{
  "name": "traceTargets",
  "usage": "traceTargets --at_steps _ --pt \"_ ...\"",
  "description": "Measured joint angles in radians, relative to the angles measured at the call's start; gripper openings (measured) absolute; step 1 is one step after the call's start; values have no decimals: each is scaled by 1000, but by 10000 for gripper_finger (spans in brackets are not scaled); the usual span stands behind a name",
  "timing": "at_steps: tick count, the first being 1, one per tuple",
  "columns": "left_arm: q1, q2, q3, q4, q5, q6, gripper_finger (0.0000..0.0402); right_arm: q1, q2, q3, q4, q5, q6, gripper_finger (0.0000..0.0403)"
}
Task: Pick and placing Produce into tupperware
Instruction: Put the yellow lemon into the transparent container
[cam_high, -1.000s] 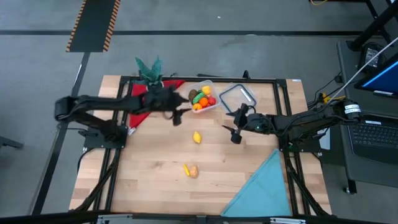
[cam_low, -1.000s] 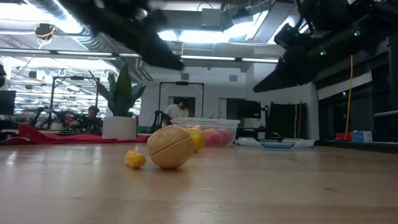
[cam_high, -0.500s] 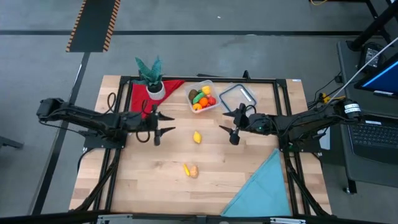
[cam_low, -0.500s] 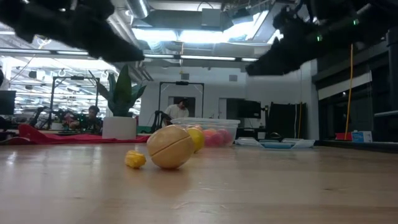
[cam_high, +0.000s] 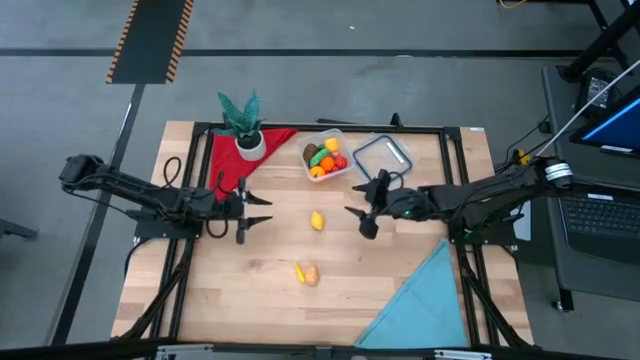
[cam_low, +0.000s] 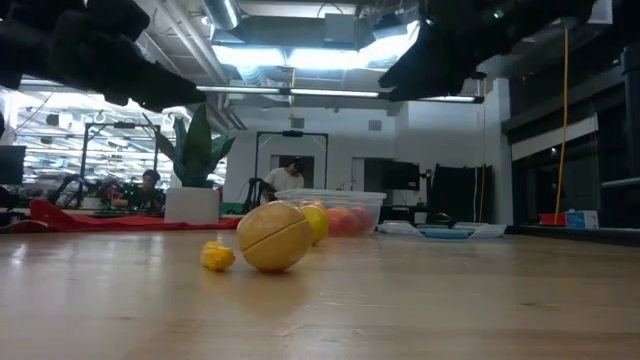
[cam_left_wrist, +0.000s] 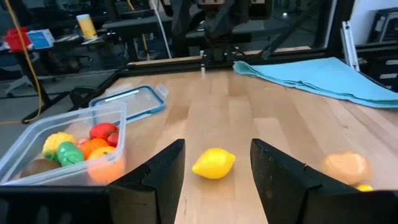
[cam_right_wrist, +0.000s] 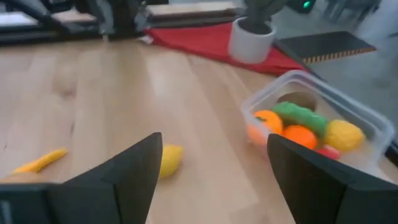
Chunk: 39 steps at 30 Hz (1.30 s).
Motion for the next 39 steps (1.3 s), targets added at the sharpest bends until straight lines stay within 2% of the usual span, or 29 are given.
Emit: traceTargets --at_steps 6,15,24,32,39 --pt "-18 -1 -6 -27 0 4 174 34 156 195 -156 -4 1 291" --pt "-31 -55 -6 -176 -14 8 174 35 419 560 -551 -7 170 291" --pt "-35 -194 -5 -273 48 60 174 35 606 869 -751 -16 559 291" --pt "-35 -234 -5 -309 50 62 174 4 709 979 -877 -106 760 291" --pt "-35 -233 -5 -315 50 87 174 -48 752 980 -884 -149 795 291"
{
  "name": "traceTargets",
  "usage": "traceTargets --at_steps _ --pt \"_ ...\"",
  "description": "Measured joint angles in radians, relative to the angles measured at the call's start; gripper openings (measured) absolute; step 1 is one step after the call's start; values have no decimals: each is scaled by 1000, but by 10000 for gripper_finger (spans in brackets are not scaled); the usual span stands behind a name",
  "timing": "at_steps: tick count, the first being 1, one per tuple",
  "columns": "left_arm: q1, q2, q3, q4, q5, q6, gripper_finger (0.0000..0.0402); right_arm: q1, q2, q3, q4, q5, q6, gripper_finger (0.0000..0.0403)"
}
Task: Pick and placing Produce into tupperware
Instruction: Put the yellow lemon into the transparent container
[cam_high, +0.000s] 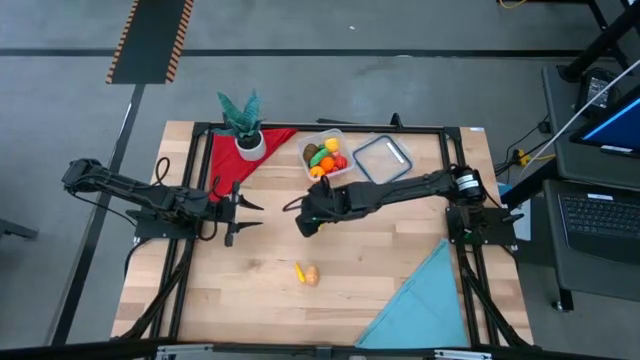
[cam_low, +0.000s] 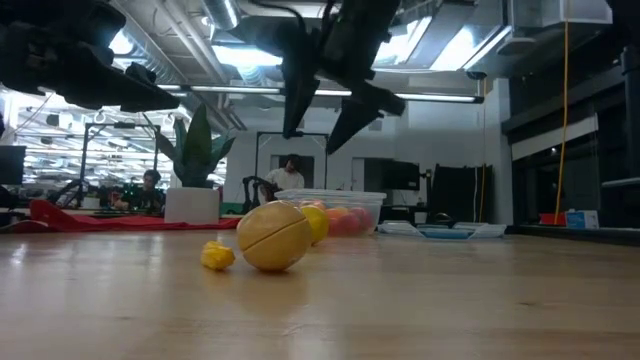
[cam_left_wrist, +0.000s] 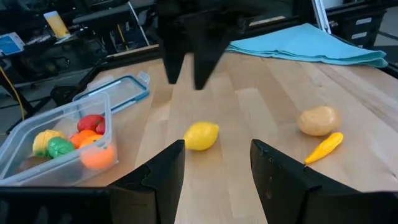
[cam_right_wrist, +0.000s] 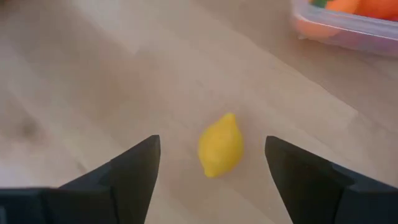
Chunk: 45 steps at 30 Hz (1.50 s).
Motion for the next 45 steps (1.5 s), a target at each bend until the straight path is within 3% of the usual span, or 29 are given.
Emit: traceTargets --at_steps 9,15,25,45 --pt "0 0 0 -4 0 2 174 -42 30 0 -30 -6 74 291" --pt "1 0 0 -26 0 2 174 -45 78 -1 -23 -92 99 291" --pt "1 0 0 -31 0 2 174 -47 141 -2 -8 -147 176 291" --pt "1 0 0 -51 -1 2 174 -47 169 -45 98 -146 202 291"
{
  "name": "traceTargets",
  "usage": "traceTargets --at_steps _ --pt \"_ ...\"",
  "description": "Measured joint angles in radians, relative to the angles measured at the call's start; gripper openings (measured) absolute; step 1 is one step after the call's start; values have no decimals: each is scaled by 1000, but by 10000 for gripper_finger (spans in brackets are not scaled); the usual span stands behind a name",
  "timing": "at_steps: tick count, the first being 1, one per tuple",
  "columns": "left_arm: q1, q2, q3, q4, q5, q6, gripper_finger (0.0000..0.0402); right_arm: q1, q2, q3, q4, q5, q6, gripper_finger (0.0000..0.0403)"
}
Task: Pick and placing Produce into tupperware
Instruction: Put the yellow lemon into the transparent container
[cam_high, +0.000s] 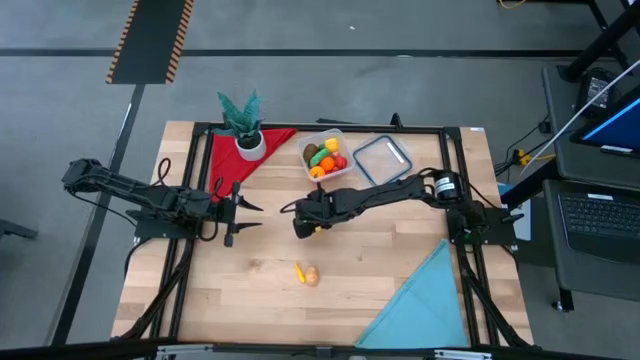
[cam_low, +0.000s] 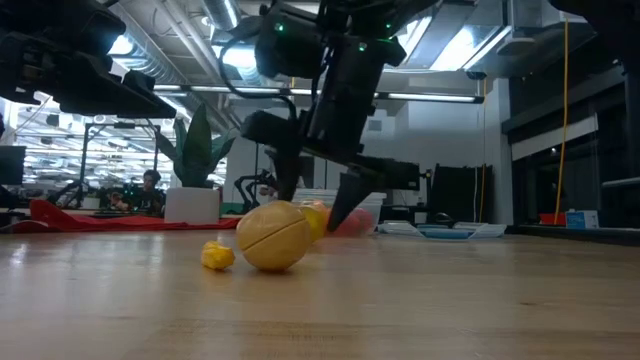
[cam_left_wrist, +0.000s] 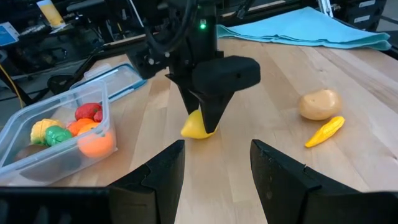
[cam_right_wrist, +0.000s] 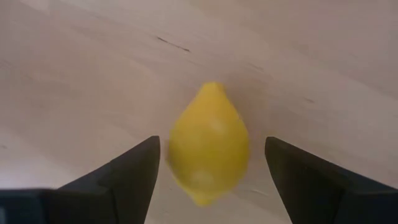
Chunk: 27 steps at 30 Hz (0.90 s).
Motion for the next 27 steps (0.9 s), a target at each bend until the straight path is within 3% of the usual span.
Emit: traceTargets --at_steps 27 --pt "0 0 0 -18 0 -4 174 1 42 3 -11 22 -58 291"
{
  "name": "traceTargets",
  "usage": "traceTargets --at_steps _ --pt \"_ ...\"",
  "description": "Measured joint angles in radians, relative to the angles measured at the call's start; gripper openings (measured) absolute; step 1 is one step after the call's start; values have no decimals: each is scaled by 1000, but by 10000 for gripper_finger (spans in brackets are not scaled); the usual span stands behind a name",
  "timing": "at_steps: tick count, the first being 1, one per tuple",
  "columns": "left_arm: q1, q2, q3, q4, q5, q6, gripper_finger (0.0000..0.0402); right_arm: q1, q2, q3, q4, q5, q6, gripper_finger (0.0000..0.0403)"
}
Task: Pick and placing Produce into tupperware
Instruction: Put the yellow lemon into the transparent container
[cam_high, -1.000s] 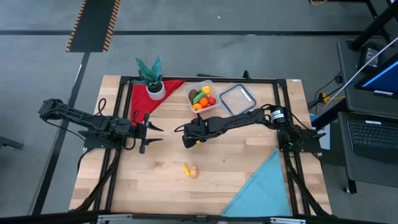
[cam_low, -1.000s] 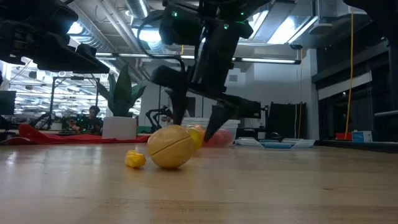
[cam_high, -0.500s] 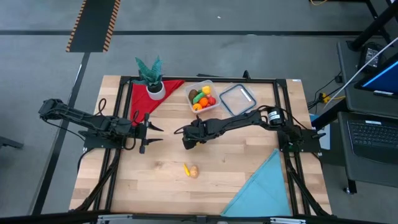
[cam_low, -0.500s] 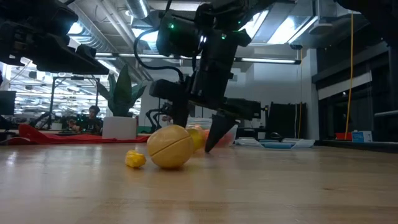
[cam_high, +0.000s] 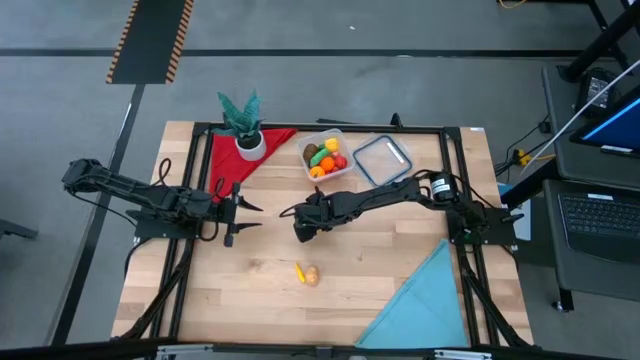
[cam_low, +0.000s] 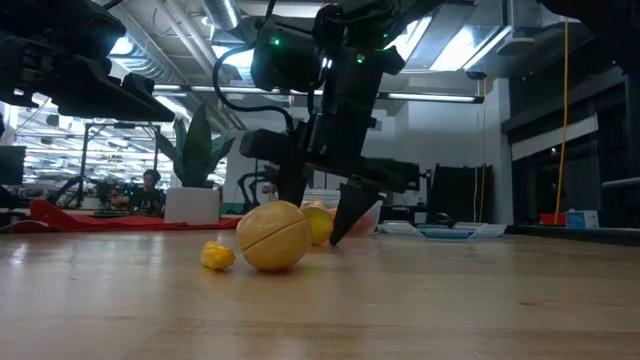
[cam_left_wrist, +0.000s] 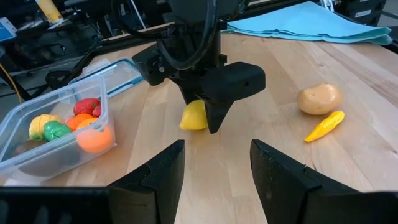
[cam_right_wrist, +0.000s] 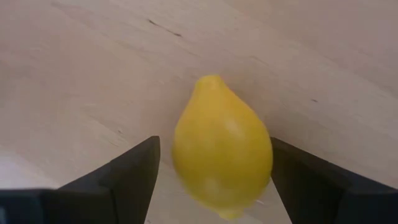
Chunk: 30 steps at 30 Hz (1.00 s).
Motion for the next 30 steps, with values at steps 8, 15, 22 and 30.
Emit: traceTargets --at_steps 8,15,22,30 --pt "0 0 0 0 0 0 174 0 1 0 -4 3 -3 290" --pt "0 0 0 -7 0 -2 174 0 2 -2 -15 41 -6 241" --pt "0 0 0 -7 0 -6 174 -1 3 -2 -16 60 -6 210" --pt "0 0 0 -7 0 -7 174 -2 3 -2 -15 62 -41 209"
